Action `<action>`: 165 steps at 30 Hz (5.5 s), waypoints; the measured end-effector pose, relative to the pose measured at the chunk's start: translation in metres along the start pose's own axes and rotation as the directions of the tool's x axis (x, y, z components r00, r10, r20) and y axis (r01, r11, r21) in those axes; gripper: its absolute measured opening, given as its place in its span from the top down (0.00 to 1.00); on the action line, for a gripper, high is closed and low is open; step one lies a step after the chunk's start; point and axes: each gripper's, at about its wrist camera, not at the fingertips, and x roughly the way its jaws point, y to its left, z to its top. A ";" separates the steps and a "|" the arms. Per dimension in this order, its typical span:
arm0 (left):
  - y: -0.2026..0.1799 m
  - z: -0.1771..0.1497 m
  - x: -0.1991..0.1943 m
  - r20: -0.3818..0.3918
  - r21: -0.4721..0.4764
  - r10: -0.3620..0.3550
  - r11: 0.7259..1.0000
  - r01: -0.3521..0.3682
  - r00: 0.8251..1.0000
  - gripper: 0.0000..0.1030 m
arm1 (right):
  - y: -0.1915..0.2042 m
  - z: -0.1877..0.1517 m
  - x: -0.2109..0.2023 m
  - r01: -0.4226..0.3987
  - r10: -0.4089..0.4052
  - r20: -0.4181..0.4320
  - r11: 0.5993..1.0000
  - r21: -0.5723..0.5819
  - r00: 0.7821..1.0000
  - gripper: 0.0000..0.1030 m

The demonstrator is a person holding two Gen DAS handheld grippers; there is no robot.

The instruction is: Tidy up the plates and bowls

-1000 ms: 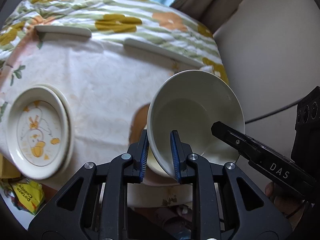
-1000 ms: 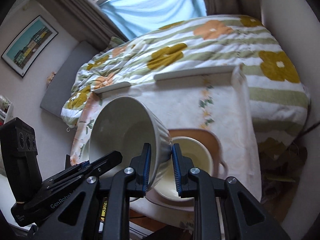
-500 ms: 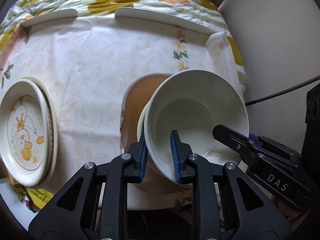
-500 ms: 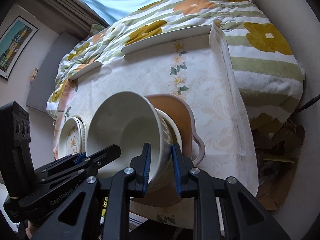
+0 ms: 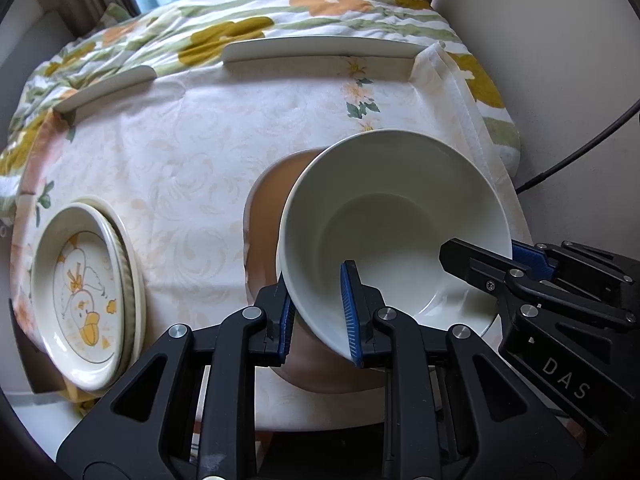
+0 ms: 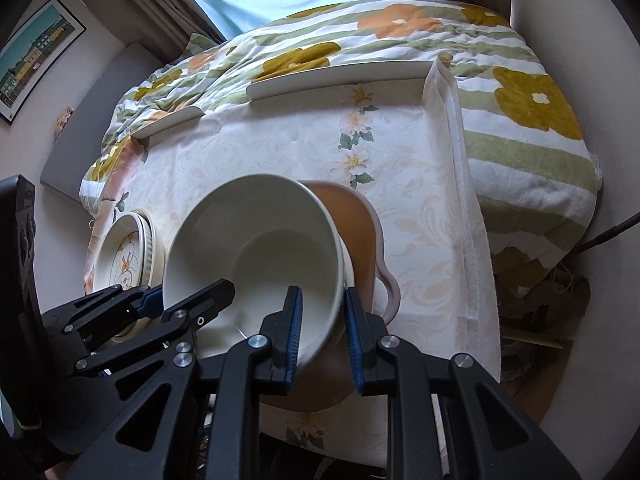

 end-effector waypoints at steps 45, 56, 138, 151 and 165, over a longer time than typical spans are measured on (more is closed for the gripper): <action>0.036 0.000 -0.082 0.123 0.063 -0.046 0.997 0.038 0.991 0.00 | 0.008 0.006 -0.078 -0.034 0.041 0.085 0.996 -0.085 0.996 0.80; 0.059 -0.012 -0.044 -0.101 0.166 -0.015 0.986 0.032 0.995 0.00 | -0.014 -0.012 -0.048 0.099 -0.124 -0.133 0.979 -0.180 0.983 0.08; 0.300 -0.076 -0.041 -0.173 0.293 -0.040 0.952 0.090 0.984 0.88 | 0.271 -0.018 0.108 0.034 -0.107 -0.162 0.916 -0.400 0.981 0.79; 0.291 -0.074 -0.030 -0.158 0.325 -0.029 0.942 0.079 0.987 0.88 | 0.265 -0.022 0.112 0.062 -0.125 -0.142 0.923 -0.379 0.982 0.79; 0.285 -0.065 -0.022 -0.336 0.299 -0.116 0.928 0.222 0.935 0.59 | 0.260 -0.014 0.113 -0.002 -0.081 -0.265 0.954 -0.299 0.961 0.67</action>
